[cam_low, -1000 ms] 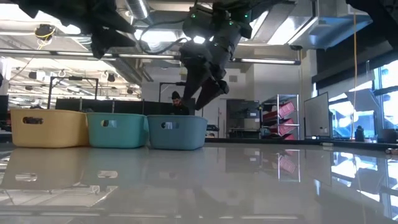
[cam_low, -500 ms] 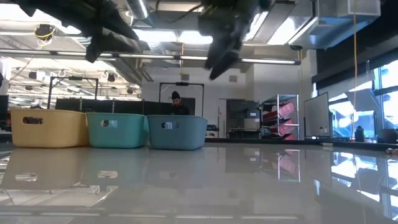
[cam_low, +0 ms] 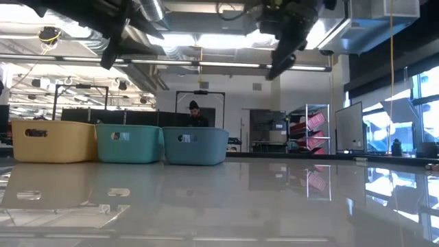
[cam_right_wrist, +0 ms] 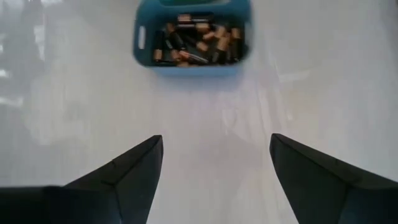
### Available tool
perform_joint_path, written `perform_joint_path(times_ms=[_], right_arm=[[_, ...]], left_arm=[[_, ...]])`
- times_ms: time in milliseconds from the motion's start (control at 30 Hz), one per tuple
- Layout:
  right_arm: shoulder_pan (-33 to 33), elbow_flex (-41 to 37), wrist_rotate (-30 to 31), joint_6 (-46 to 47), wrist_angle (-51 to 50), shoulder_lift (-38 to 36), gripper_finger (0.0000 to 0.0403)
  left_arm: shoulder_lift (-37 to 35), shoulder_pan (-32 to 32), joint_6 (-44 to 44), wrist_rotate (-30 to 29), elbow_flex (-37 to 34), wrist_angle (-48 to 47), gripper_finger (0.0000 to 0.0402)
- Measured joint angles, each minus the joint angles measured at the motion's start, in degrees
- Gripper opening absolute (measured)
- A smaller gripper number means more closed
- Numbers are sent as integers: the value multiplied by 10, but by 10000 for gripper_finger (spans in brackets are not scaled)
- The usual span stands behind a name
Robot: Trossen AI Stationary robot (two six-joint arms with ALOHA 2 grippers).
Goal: Sort batteries
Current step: Put the small black battery into the yellow bin
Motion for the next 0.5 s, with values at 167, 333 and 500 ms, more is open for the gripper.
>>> perform_joint_path(times_ms=[167,333,500], right_arm=[[-39,-41,0,27,7,-47,298],[-58,-66,21,55,12,-74,298],[-64,-85,44,91,21,-78,298]], left_arm=[[27,-15,-1,-51,1,28,155],[58,-8,-2,-64,1,30,155],[79,12,33,-47,1,30,155]])
